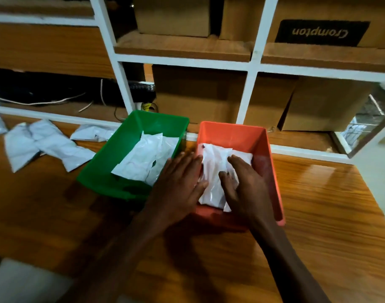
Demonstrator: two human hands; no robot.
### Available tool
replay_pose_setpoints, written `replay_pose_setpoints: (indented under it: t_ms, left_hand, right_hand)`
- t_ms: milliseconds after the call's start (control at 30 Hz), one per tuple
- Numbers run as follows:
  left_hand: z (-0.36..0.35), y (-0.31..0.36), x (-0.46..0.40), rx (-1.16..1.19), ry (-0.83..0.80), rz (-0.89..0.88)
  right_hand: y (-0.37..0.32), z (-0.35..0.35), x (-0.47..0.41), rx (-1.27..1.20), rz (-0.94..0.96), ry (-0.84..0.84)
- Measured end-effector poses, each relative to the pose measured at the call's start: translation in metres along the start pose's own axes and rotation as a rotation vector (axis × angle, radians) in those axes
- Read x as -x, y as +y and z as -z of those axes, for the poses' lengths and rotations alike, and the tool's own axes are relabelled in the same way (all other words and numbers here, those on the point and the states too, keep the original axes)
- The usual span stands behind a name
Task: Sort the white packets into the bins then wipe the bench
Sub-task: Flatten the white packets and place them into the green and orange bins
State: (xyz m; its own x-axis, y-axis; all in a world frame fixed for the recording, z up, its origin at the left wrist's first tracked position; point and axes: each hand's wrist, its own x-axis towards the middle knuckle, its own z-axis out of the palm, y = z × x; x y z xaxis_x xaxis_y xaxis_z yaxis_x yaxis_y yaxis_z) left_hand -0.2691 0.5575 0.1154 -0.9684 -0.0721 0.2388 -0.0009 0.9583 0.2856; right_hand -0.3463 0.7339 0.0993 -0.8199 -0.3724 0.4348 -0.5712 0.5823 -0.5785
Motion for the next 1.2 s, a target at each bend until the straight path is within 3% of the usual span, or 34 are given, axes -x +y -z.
replay_pose_setpoints:
  t_ms: [100, 233, 467, 700, 967, 1200]
  left_hand:
    - [0.018, -0.020, 0.046, 0.041, 0.144, 0.037]
    - [0.032, -0.048, 0.110, 0.095, 0.314, 0.141]
    - [0.051, -0.132, 0.254, 0.181, 0.339, 0.618]
    - [0.084, -0.211, 0.371, 0.123, 0.393, 0.852]
    - [0.111, -0.285, 0.413, 0.137, 0.521, 0.966]
    - [0.128, -0.373, 0.417, 0.099, 0.504, 1.028]
  right_hand:
    - [-0.041, -0.008, 0.024, -0.053, 0.093, 0.097]
    - [-0.095, -0.033, 0.056, -0.099, 0.233, 0.076]
    - [-0.168, -0.133, 0.116, -0.168, 0.257, -0.149]
    - [-0.263, -0.219, 0.165, -0.197, 0.282, -0.407]
    - [-0.359, -0.299, 0.169, -0.234, 0.376, -0.519]
    - [-0.430, -0.383, 0.141, -0.253, 0.446, -0.561]
